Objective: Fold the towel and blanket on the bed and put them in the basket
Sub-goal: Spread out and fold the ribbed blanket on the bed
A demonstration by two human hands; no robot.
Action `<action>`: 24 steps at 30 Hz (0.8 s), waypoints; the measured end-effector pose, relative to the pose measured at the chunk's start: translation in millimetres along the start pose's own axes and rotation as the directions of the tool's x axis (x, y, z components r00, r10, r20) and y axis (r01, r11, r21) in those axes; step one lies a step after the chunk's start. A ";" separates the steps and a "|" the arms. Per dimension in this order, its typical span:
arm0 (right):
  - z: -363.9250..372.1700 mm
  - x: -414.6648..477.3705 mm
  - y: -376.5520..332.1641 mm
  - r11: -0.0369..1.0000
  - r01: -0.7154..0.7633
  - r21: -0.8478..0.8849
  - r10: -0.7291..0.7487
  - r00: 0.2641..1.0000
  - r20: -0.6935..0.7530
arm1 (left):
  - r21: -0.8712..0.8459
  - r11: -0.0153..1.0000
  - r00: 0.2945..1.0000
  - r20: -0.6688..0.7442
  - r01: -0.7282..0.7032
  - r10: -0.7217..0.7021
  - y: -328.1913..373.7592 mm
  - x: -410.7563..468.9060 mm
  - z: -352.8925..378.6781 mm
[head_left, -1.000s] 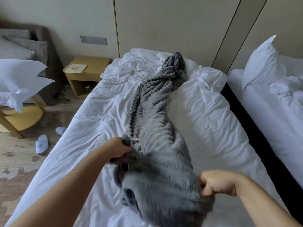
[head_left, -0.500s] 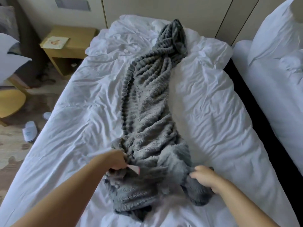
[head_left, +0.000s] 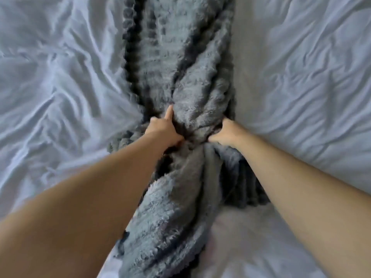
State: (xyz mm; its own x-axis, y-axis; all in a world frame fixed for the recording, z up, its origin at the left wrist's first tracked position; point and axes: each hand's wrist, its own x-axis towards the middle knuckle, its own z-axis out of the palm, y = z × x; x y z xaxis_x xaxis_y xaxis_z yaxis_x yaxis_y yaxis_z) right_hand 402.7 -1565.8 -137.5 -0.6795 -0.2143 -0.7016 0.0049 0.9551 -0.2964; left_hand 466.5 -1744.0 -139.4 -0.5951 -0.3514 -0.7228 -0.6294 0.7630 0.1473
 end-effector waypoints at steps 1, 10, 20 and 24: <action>15.1 11.6 1.4 1.000 -0.005 -0.026 0.004 1.000 -0.023 | 0.061 0.998 1.000 -0.010 0.026 -0.026 2.1 12.9 15.5; 8.8 47.6 -9.1 0.980 0.038 -0.197 -0.039 0.999 -0.003 | 0.536 0.805 0.965 0.086 -0.255 0.249 14.1 43.2 -15.0; 68.6 -70.2 38.0 0.982 -0.080 -0.172 0.108 0.982 0.157 | -0.071 0.984 0.958 0.227 -0.163 0.175 -42.5 -63.1 39.5; 117.0 -144.1 61.5 0.962 -0.118 -0.246 0.173 0.961 0.218 | 0.022 0.981 0.927 0.330 -0.195 0.177 -63.9 -121.7 89.9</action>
State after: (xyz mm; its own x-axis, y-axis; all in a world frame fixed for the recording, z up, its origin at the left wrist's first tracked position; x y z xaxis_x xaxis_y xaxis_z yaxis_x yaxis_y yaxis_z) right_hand 586.8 -1500.2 -130.4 -0.4923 -0.0849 -0.8663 -0.0954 0.9945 -0.0432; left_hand 624.1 -1701.2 -121.5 -0.4983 -0.0120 -0.8669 -0.4899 0.8288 0.2702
